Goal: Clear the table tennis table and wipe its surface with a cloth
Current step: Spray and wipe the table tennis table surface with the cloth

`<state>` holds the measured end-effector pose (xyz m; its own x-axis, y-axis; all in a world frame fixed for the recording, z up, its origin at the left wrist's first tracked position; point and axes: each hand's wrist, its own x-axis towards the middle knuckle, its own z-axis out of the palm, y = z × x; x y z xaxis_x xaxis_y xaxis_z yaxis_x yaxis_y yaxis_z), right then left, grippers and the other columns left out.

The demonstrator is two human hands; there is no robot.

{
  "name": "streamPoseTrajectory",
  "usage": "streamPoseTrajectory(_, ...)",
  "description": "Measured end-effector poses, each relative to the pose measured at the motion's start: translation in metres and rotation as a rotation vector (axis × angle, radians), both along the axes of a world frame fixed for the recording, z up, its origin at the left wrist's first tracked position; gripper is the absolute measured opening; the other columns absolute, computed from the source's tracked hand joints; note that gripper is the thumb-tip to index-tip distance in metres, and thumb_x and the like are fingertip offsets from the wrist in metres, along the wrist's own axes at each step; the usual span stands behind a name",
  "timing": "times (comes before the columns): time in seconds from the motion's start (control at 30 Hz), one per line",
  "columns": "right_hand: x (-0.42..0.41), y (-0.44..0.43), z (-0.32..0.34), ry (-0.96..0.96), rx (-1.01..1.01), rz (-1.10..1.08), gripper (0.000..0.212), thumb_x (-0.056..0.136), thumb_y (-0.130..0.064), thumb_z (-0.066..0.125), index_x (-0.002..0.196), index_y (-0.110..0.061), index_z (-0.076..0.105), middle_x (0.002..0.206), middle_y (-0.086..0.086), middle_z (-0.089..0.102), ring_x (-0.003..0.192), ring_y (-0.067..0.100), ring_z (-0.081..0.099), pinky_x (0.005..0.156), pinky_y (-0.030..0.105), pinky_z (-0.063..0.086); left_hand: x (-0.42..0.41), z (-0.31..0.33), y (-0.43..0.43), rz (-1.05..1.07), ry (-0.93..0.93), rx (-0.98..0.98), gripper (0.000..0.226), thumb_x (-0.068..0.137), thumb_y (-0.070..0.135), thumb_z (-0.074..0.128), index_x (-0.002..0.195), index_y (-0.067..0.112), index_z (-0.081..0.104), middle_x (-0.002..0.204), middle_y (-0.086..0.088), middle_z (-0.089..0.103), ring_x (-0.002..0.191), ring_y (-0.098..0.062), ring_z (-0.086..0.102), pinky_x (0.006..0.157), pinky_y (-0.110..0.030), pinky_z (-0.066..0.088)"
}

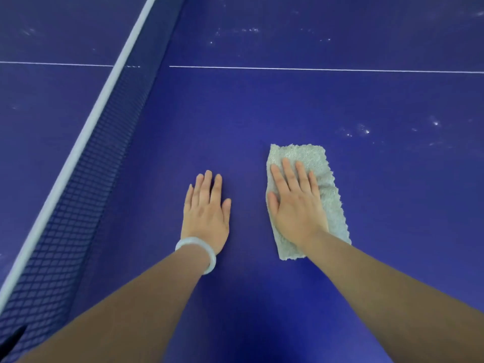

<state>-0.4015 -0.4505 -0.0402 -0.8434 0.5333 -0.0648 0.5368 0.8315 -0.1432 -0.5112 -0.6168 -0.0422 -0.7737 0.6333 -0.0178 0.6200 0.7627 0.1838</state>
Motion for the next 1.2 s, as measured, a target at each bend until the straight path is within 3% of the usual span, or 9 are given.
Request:
streamPoseTrajectory(0.3, 0.001, -0.05, 0.011, -0.035, -0.06, -0.117, 0.06, 0.103, -0.041, 0.011, 0.158, -0.021, -0.004, 0.165, 0.003, -0.01, 0.151, 0.028, -0.013, 0.123, 0.048, -0.004, 0.133, 0.003, -0.134, -0.024, -0.032, -0.139, 0.063, 0.104, 0.038, 0.003, 0.153, 0.008, 0.03, 0.16, -0.009, 0.028, 0.148, -0.026, 0.025, 0.116, -0.046, 0.02)
streamPoseTrajectory(0.43, 0.046, -0.131, 0.009, 0.002, -0.056, 0.191, 0.059, 0.103, -0.039, 0.021, 0.158, -0.019, 0.012, 0.166, 0.005, 0.002, 0.152, 0.028, -0.004, 0.123, 0.049, 0.004, 0.134, 0.005, -0.132, -0.007, -0.015, -0.148, 0.061, 0.104, 0.037, 0.007, 0.152, 0.007, 0.03, 0.16, -0.01, 0.027, 0.149, -0.026, 0.023, 0.117, -0.047, 0.02)
streamPoseTrajectory(0.53, 0.086, -0.119, 0.003, -0.048, 0.01, 0.394, 0.059, 0.101, -0.038, 0.023, 0.157, -0.021, 0.019, 0.165, 0.003, 0.011, 0.152, 0.028, 0.006, 0.122, 0.048, 0.009, 0.135, 0.004, -0.133, -0.004, -0.026, -0.14, 0.06, 0.103, 0.037, 0.012, 0.153, 0.008, 0.028, 0.161, -0.009, 0.025, 0.15, -0.025, 0.021, 0.118, -0.046, 0.018)
streamPoseTrajectory(0.73, 0.065, -0.046, 0.008, -0.095, -0.033, -0.403, 0.059, 0.103, -0.038, 0.011, 0.158, -0.021, -0.002, 0.165, 0.004, -0.007, 0.151, 0.029, -0.01, 0.122, 0.047, -0.004, 0.136, 0.003, -0.134, 0.002, -0.016, -0.119, 0.061, 0.103, 0.038, 0.01, 0.155, 0.01, 0.023, 0.162, -0.008, 0.023, 0.151, -0.024, 0.017, 0.119, -0.046, 0.014)
streamPoseTrajectory(0.8, 0.043, -0.079, 0.009, -0.058, -0.06, -0.394, 0.06, 0.103, -0.039, 0.01, 0.158, -0.018, -0.003, 0.165, 0.008, -0.008, 0.151, 0.033, -0.009, 0.122, 0.05, -0.003, 0.136, 0.003, -0.135, 0.001, -0.012, -0.117, 0.06, 0.102, 0.037, 0.012, 0.155, 0.01, 0.024, 0.162, -0.008, 0.022, 0.151, -0.024, 0.017, 0.119, -0.045, 0.013)
streamPoseTrajectory(0.93, 0.06, -0.162, 0.004, -0.023, -0.028, 0.072, 0.06, 0.102, -0.04, 0.01, 0.158, -0.021, 0.009, 0.166, 0.006, 0.003, 0.152, 0.03, -0.002, 0.123, 0.049, 0.002, 0.135, 0.002, -0.134, -0.006, -0.01, -0.102, 0.06, 0.101, 0.035, 0.015, 0.154, 0.009, 0.027, 0.161, -0.009, 0.024, 0.151, -0.024, 0.018, 0.119, -0.045, 0.013)
streamPoseTrajectory(1.03, 0.116, -0.158, 0.002, -0.061, 0.015, 0.25, 0.059, 0.101, -0.04, 0.017, 0.158, -0.023, 0.015, 0.166, 0.001, 0.007, 0.153, 0.025, 0.0, 0.122, 0.048, 0.009, 0.135, 0.001, -0.135, -0.003, -0.002, -0.095, 0.06, 0.101, 0.036, 0.014, 0.155, 0.01, 0.026, 0.162, -0.008, 0.023, 0.151, -0.024, 0.017, 0.12, -0.044, 0.01)
streamPoseTrajectory(1.1, 0.145, -0.123, 0.0, -0.052, 0.043, 0.166, 0.059, 0.101, -0.041, 0.018, 0.157, -0.026, 0.017, 0.165, -0.001, 0.01, 0.153, 0.023, 0.002, 0.123, 0.046, 0.007, 0.136, 0.001, -0.136, 0.006, -0.005, -0.089, 0.061, 0.101, 0.038, 0.012, 0.155, 0.012, 0.023, 0.162, -0.007, 0.021, 0.151, -0.023, 0.015, 0.122, -0.043, 0.01)
streamPoseTrajectory(1.2, 0.156, -0.077, 0.0, -0.041, -0.007, -0.281, 0.062, 0.099, -0.044, 0.009, 0.158, -0.027, 0.01, 0.166, -0.001, 0.004, 0.152, 0.021, -0.004, 0.123, 0.043, -0.002, 0.136, 0.0, -0.136, 0.005, -0.003, -0.088, 0.062, 0.101, 0.039, 0.007, 0.156, 0.013, 0.018, 0.164, -0.005, 0.015, 0.152, -0.022, 0.01, 0.124, -0.044, 0.011)
